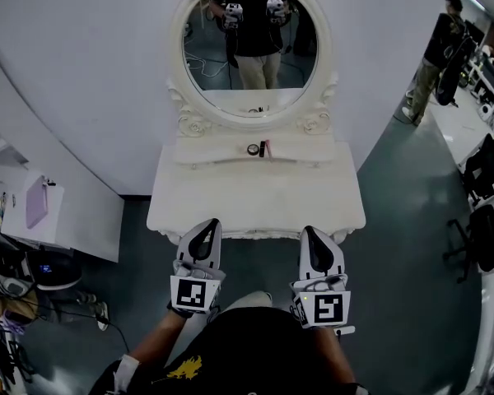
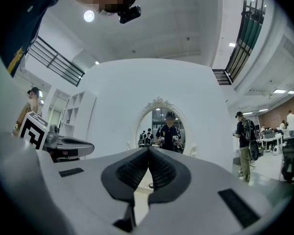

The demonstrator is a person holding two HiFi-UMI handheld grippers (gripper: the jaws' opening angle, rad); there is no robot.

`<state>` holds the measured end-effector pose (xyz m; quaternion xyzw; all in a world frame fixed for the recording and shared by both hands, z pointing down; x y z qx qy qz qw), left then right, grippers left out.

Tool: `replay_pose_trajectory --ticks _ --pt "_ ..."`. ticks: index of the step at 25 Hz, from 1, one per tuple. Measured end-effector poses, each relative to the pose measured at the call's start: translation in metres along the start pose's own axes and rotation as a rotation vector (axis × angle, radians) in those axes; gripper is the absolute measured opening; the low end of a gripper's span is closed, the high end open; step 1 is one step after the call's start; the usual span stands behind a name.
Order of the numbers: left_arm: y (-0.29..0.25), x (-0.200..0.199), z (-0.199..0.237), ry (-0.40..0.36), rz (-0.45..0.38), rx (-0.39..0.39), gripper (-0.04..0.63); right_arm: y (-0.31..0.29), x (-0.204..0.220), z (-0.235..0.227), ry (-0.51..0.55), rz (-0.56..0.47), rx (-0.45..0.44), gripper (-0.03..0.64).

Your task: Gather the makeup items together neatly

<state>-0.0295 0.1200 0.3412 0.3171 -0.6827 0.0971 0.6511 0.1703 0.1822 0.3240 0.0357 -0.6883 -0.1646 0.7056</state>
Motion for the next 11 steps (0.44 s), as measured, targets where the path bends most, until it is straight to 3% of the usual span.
replay_pose_trajectory --ticks 2,6,11 --pt "0.005 0.003 0.002 0.008 0.043 -0.006 0.014 -0.002 0.002 0.003 -0.012 0.015 -0.009 0.015" --pt "0.002 -0.003 0.008 0.02 0.034 -0.028 0.014 -0.014 0.02 0.001 -0.044 0.047 -0.027 0.015" --pt "0.005 0.017 0.021 0.002 0.059 -0.053 0.014 -0.023 0.045 -0.01 -0.053 0.053 -0.023 0.015"
Point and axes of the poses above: the fingertips, and each gripper's own axes: y backward along the fingers, z to its left, x out of its underside, the point moved 4 cm from there along y, backward along the fingers, and after that the axes turned 12 degrees about -z, right-handed, at the moved point
